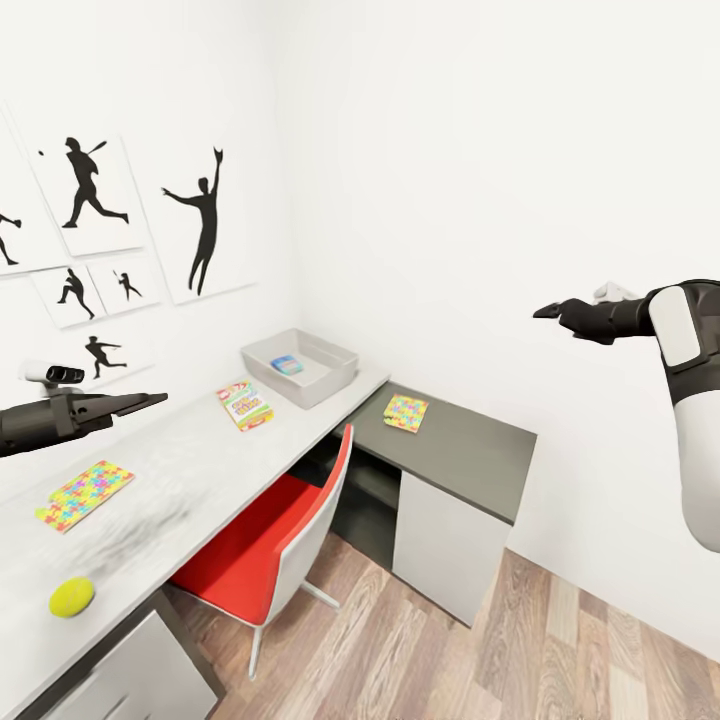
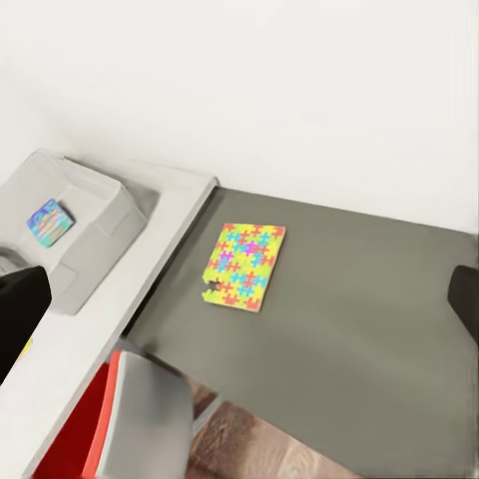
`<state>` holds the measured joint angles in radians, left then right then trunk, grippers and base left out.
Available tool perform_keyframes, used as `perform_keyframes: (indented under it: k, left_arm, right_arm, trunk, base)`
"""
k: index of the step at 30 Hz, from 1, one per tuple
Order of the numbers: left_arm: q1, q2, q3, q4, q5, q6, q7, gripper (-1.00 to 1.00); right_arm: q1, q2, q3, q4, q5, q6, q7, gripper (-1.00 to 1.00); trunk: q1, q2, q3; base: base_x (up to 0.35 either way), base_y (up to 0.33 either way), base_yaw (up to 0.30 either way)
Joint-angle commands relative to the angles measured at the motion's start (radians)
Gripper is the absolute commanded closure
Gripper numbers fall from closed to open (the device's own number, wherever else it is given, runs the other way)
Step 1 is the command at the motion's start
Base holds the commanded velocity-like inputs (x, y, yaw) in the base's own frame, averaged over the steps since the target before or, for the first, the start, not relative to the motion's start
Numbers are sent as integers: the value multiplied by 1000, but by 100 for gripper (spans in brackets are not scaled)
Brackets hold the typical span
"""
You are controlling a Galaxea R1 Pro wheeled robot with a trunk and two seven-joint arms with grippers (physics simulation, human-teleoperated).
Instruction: Put all the toys in the child's room - the three board games (two on the bed and one on the table), the two jigsaw puzzles on the table, and the tennis ball on the table - inside the toy box on the table in the child's room.
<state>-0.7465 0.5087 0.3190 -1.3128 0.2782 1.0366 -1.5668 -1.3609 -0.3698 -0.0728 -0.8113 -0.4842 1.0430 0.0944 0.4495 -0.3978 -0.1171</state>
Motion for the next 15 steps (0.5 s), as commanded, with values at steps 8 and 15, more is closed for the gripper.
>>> perform_keyframes:
  k: [8,15]
  left_arm:
    - [-1,1,0,0,-1,11,-4,-100]
    - [-1,1,1,0,-1,11,-4,-100]
  right_arm:
    - [8,0,-2,1,10,4,10,-100]
    - [29,0,-6,1,10,4,11,-100]
  trunk:
    - [0,-2,7]
    - [0,-2,16]
  base:
    - [-40,21,-224]
    - [-4,2,-223]
